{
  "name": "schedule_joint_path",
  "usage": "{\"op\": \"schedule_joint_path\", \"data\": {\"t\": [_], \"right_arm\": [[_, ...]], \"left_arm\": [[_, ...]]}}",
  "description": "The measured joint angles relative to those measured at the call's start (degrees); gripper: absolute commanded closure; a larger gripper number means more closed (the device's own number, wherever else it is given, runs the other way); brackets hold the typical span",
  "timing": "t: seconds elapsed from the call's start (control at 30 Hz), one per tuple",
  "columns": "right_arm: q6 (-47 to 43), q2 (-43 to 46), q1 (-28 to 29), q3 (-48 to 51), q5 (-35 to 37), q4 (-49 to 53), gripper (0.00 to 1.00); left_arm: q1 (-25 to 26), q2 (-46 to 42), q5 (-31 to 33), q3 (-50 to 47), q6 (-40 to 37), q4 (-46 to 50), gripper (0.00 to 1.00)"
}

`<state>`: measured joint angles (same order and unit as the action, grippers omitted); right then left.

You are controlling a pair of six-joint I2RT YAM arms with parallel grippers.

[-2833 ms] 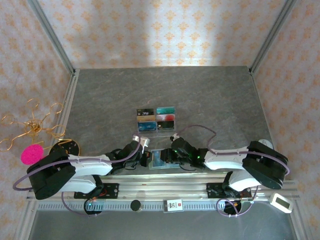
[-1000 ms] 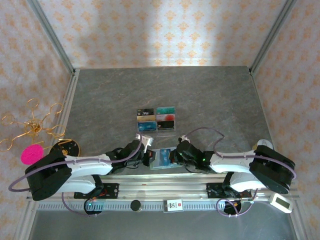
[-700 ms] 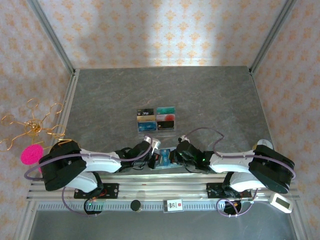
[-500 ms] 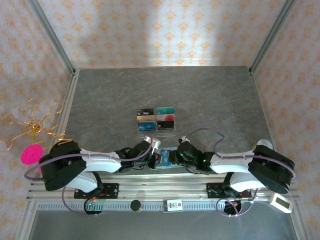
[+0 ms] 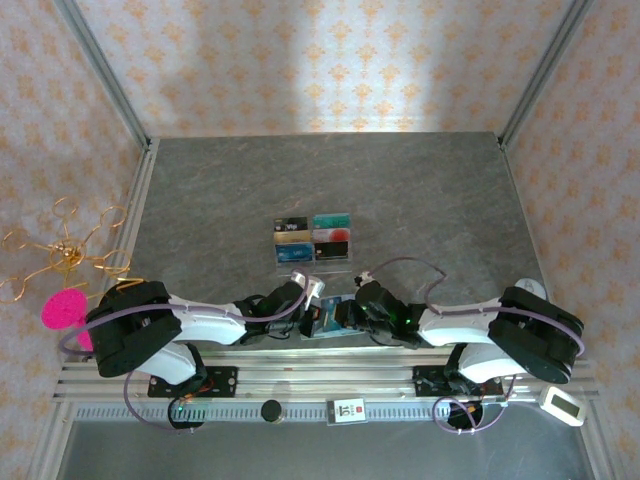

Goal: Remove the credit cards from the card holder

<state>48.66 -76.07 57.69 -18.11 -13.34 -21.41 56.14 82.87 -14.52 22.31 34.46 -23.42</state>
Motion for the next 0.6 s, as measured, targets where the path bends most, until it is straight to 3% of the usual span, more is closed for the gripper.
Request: {"op": "schedule_joint_path", "data": {"t": [0.23,0.37,0.53,0.6], "right_arm": [[-1.68,10.91,-0.7,0.61,4.92,7.89,1.0],[-6.19,19.3,-0.87,1.22,7.67,12.55,1.0],[-15.63,28.39,-0.87,0.39,8.79,14.95,1.0],[-20.04,28.87,-1.01,-2.43,9.42,16.7,1.0]], "left_arm": [[-0.76,-3.65,0.0,-1.33,-0.02,2.6,1.0],[-1.9,-7.63,0.02,-1.77,-0.04,3.63,0.95],[-2.29,-15.54,1.4,0.0,-1.27,8.0,0.79],[-2.29,-21.18,3.41,1.55,-2.08,10.56,0.67]]}}
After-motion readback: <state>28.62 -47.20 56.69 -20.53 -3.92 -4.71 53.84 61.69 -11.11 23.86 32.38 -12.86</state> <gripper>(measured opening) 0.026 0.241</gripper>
